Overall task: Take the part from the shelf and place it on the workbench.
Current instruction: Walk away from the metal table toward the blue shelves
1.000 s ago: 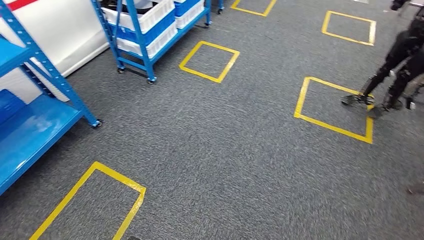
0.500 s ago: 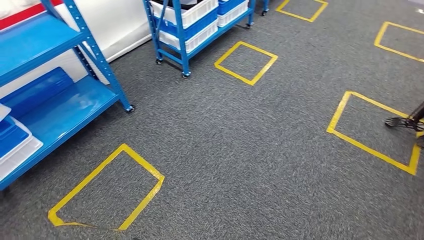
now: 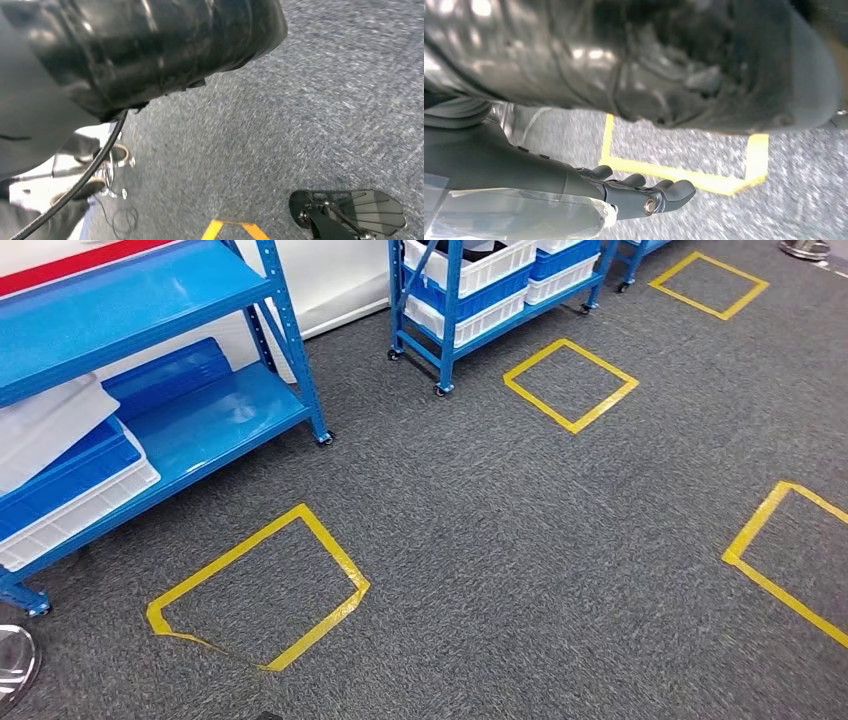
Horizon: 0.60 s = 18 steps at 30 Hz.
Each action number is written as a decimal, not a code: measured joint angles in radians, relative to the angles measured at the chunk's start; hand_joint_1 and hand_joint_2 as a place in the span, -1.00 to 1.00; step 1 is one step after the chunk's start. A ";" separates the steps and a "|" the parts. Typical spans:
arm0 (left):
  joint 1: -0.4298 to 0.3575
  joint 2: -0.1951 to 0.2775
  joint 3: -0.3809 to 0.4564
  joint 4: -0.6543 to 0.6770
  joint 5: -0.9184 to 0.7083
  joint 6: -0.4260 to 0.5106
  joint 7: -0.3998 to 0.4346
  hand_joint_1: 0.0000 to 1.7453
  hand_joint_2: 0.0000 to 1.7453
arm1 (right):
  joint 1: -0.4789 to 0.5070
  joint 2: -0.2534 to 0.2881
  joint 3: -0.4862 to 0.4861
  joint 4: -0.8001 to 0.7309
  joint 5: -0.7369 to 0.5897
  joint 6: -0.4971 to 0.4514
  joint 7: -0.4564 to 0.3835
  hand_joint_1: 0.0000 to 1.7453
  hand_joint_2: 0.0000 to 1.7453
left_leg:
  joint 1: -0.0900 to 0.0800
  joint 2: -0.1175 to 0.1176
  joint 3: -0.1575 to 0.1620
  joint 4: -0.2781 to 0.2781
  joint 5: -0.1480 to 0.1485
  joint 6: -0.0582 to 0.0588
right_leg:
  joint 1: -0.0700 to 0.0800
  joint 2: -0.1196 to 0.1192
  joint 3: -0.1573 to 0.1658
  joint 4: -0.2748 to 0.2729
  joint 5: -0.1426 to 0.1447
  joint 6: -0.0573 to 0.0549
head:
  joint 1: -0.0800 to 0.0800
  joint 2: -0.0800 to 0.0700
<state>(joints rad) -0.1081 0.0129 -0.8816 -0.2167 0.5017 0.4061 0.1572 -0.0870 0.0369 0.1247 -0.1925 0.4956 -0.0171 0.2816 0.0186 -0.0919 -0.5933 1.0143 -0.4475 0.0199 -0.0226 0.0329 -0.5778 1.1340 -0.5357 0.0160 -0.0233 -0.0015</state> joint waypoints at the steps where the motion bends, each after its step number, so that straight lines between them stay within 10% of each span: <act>1: -0.001 -0.001 0.000 0.000 0.000 0.000 0.000 -1.00 -1.00 | 0.001 0.000 0.000 0.000 0.000 0.000 0.000 -1.00 -1.00 | 0.000 -0.014 -0.004 0.005 -0.001 -0.005 | -0.002 0.026 0.020 -0.051 0.020 -0.001 | 0.000 0.000; 3: -0.002 -0.001 0.000 0.000 -0.001 0.001 0.000 -1.00 -1.00 | 0.001 -0.001 0.000 0.001 0.000 0.000 0.001 -1.00 -1.00 | 0.002 -0.038 -0.012 0.008 0.002 -0.020 | -0.002 0.057 0.033 -0.088 0.024 -0.006 | -0.001 0.000; 5: 0.001 -0.001 0.000 0.000 -0.001 0.001 0.000 -1.00 -1.00 | -0.004 -0.001 0.000 0.001 0.000 0.001 0.002 -1.00 -1.00 | 0.005 -0.056 -0.018 0.004 0.007 -0.034 | 0.000 0.036 0.036 -0.093 0.028 -0.016 | 0.000 0.000; 9: 0.001 -0.002 0.000 0.000 0.000 0.001 0.000 -1.00 -1.00 | -0.003 -0.003 0.000 0.001 0.001 0.002 0.003 -1.00 -1.00 | -0.001 0.051 -0.082 0.128 -0.060 -0.046 | 0.001 -0.021 0.045 -0.105 0.036 -0.042 | -0.013 0.000; 12: -0.002 -0.003 0.000 0.000 -0.002 0.001 0.001 -1.00 -1.00 | 0.001 -0.003 0.000 0.002 0.003 0.002 0.003 -1.00 -1.00 | 0.000 0.079 -0.151 0.275 -0.110 -0.049 | 0.011 -0.072 0.046 -0.104 0.032 -0.049 | -0.014 0.000; 18: -0.004 -0.003 -0.001 0.000 -0.001 0.001 0.008 -1.00 -1.00 | -0.002 -0.003 0.000 0.001 0.005 0.002 0.007 -1.00 -1.00 | -0.023 0.162 -0.007 0.014 -0.003 -0.017 | 0.022 -0.143 0.063 -0.105 0.016 -0.036 | -0.014 0.000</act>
<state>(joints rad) -0.1122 0.0099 -0.8824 -0.2163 0.5003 0.4073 0.1656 -0.0889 0.0335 0.1244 -0.1911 0.5009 -0.0152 0.2882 -0.0044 0.0705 -0.6003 1.0278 -0.4504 0.0028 -0.0003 -0.1100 -0.5146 1.0288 -0.5199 -0.0203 -0.0370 -0.0015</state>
